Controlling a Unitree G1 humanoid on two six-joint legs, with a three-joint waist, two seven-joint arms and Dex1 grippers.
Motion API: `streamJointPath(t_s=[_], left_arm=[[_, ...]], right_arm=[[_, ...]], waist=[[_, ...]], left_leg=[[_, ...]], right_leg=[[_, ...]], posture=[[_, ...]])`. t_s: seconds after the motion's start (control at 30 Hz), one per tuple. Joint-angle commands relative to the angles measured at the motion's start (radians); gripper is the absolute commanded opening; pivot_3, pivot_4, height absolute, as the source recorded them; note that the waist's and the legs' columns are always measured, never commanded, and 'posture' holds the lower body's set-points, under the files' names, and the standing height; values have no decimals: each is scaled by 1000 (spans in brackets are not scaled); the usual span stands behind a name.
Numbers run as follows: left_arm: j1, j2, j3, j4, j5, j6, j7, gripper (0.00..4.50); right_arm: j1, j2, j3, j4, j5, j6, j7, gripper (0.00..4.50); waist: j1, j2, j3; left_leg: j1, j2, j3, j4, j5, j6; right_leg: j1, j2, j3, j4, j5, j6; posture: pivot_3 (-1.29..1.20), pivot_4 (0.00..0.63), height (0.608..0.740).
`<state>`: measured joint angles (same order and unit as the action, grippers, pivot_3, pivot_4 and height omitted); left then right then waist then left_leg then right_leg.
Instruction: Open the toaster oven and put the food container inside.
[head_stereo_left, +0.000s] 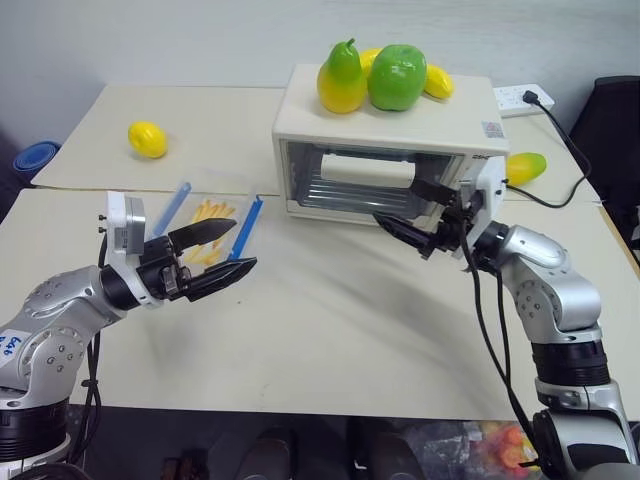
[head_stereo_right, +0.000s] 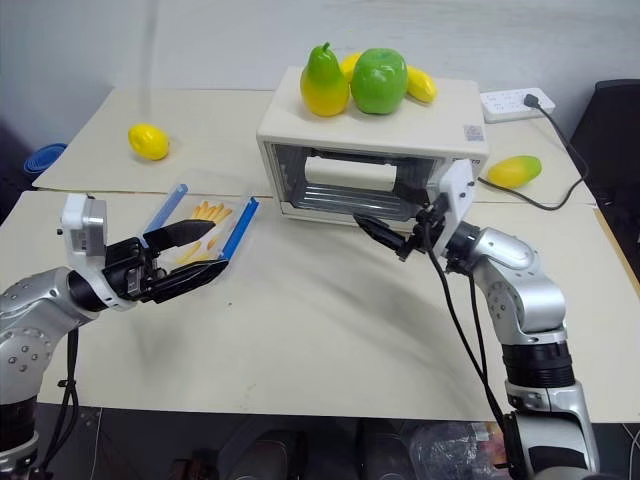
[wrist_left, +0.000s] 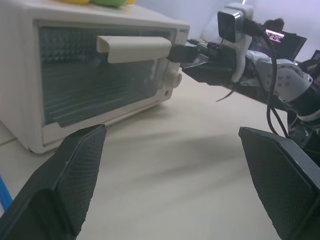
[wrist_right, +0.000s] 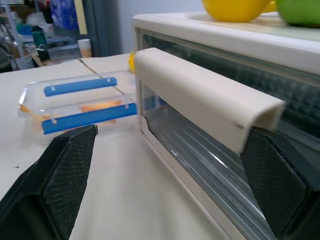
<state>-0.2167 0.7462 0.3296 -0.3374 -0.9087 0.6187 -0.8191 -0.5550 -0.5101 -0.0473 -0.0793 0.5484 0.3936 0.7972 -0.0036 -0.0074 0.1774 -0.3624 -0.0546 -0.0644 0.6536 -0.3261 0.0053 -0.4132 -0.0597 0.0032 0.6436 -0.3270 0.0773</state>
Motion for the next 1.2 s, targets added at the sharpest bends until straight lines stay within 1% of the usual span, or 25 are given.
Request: streamJointPath(t_s=[0.03,0.13,0.23,0.3,0.33,0.43,0.57,0.6,0.63,0.77,0.87,1.03,1.13,1.2], left_arm=[[-30,-1,20,15,15,-15,17,4500],[-63,4,28,56,23,-16,9,4500],[-114,10,13,115,45,-21,-4,4500],[-203,-11,-16,185,56,-7,13,4120],[-249,-24,-44,224,86,-20,15,3948],[-345,-59,-124,316,177,-51,11,3090],[-468,-154,-239,445,310,-146,3,1837],[-496,-182,-262,479,336,-163,2,1621],[-517,-203,-282,510,369,-191,2,1241],[-564,-257,-367,619,488,-298,-39,35],[-566,-273,-397,639,531,-335,-75,35],[-512,-259,-473,612,631,-391,-123,35],[-463,-302,-483,571,659,-341,-46,35],[-429,-322,-486,543,679,-325,-13,35]], right_arm=[[-14,16,18,-88,16,8,15,4494],[40,-16,43,-147,38,62,67,4494],[129,-57,79,-195,-17,24,112,4494],[199,-76,103,-207,-70,-37,134,4500],[225,-78,112,-206,-95,-71,139,4500],[260,-67,123,-191,-145,-137,133,4500],[282,-36,121,-156,-193,-202,97,4500],[287,-30,121,-148,-208,-220,90,4500],[292,-25,120,-143,-216,-232,84,4500],[341,-23,106,-131,-243,-284,76,4500],[398,-36,82,-133,-251,-312,72,4500],[612,-68,-48,-195,-225,-358,50,4500],[760,-77,-152,-260,-156,-354,64,4500],[802,-79,-189,-282,-135,-355,65,4500]], waist=[[-1,0,0],[-2,0,0],[-1,0,0],[2,0,0],[3,0,0],[4,0,0],[4,0,0],[4,0,0],[2,-1,0],[2,-1,0],[4,-1,0],[12,-1,0],[21,0,0],[22,-1,0]], left_leg=[[0,0,0,1,0,0],[-1,0,0,1,0,0],[-1,0,0,1,0,0],[-2,0,0,1,0,0],[-3,0,-1,3,0,0],[-5,-1,-2,7,0,0],[-7,-1,-2,8,-1,1],[-7,-1,-2,8,-1,1],[-8,-1,-2,9,-1,1],[-8,-1,-2,10,0,1],[-8,-1,-2,10,0,0],[-8,-2,-2,10,0,1],[-8,-2,-2,11,-1,1],[-7,-2,-2,11,-1,1]], right_leg=[[0,0,0,0,0,0],[-1,0,0,1,0,0],[-1,0,0,0,0,0],[-1,0,0,0,0,0],[-1,0,-2,1,0,0],[-1,0,-2,2,1,1],[-2,0,-3,2,1,2],[-2,0,-3,1,1,2],[-2,0,-3,1,1,2],[-2,0,-3,2,1,2],[-2,0,-3,2,1,2],[-2,0,-3,2,1,2],[-2,0,-3,2,1,2],[-1,0,-2,3,1,3]], posture=[[0,150,740],[0,150,740],[0,150,740],[0,150,740],[0,150,740],[0,150,740],[0,150,740],[0,150,740],[0,150,740],[0,150,740],[0,150,740],[0,150,740],[0,150,740],[0,150,740]])
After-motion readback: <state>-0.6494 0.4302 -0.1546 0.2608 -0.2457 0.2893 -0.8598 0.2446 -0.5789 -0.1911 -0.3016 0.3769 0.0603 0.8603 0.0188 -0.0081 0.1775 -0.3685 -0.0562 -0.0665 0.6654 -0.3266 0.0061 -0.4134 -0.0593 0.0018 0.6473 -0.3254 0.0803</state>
